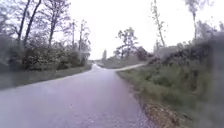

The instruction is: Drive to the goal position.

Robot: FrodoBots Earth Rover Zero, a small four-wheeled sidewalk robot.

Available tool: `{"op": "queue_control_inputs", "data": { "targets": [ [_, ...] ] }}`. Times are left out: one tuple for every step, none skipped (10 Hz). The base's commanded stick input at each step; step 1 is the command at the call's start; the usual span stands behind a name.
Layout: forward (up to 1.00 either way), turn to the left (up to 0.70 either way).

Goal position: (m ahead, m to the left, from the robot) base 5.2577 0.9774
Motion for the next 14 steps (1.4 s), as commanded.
{"op": "queue_control_inputs", "data": {
  "targets": [
    [1.00, 0.00],
    [1.00, 0.00],
    [1.00, 0.00],
    [1.00, 0.00],
    [1.00, 0.00],
    [1.00, 0.00],
    [1.00, 0.00],
    [1.00, 0.00],
    [1.00, 0.00],
    [1.00, 0.00],
    [1.00, 0.00],
    [1.00, 0.00],
    [1.00, 0.00],
    [1.00, 0.00]
  ]
}}
